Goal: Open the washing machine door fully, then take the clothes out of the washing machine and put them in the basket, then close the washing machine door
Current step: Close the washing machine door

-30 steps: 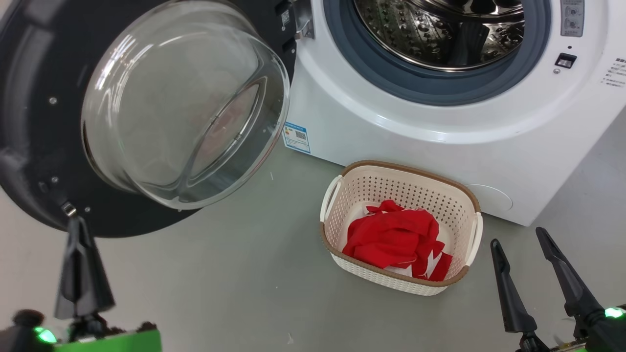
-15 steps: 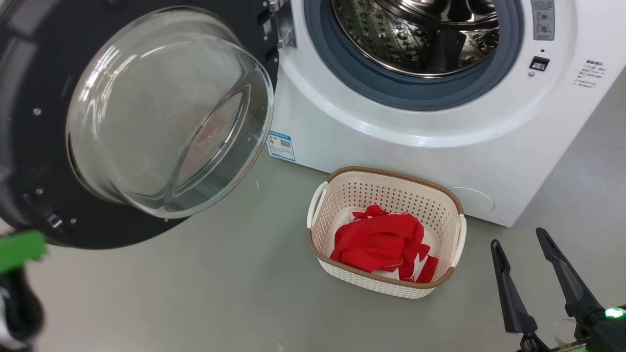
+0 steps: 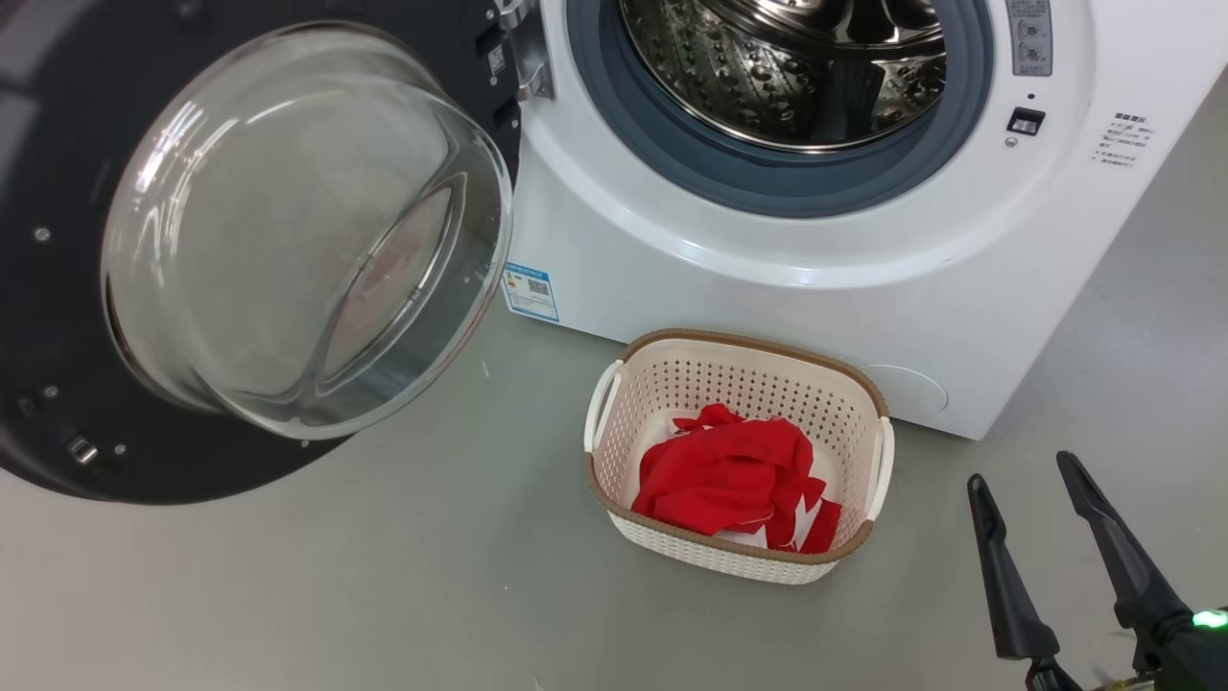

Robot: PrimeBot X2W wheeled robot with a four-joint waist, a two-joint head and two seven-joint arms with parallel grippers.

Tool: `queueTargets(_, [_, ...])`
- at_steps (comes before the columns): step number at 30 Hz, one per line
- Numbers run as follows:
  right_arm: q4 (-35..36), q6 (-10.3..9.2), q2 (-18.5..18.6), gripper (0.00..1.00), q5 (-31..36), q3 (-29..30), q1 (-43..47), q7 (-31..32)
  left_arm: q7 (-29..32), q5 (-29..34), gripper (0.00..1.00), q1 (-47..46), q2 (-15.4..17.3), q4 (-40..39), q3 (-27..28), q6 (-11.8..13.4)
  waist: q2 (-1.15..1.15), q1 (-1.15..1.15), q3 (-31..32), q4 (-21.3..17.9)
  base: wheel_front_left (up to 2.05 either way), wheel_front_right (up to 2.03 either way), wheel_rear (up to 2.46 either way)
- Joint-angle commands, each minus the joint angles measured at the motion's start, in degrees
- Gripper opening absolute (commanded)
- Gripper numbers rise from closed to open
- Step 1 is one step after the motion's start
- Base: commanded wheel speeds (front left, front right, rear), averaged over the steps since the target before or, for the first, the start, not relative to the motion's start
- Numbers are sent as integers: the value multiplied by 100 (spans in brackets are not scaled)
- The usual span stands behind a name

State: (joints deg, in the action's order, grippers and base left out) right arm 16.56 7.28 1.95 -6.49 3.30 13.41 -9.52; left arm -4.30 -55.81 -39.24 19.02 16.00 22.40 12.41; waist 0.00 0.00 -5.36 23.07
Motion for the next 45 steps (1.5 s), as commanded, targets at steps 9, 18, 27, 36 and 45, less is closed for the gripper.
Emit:
queueTargets(9, [226, 21, 93, 100, -20, -16, -10, 55, 1010, -848, 0, -1225, 603, 1622, 431, 294, 0, 0, 8, -75, 0, 0, 0])
queueTargets(18, [273, 21, 93, 100, 3, -99, 26, 105, 1722, -882, 0, -1660, 974, 2751, 159, 329, 0, 0, 18, -234, 0, 0, 0])
queueTargets(27, [297, 21, 93, 100, 34, -138, 0, 125, 2295, -732, 0, -1866, 1235, 3413, -225, 233, 0, 0, -9, -538, 0, 0, 0])
queueTargets(36, [281, 21, 93, 100, 0, -135, 64, 79, 2317, -615, 0, -1823, 1477, 3746, -296, 276, 0, 0, -10, -770, 0, 0, 0])
queueTargets(45, [319, 21, 93, 100, 20, -82, 76, 57, 2789, -888, 0, -1760, 1416, 3868, -174, 248, 0, 0, -15, -753, 0, 0, 0])
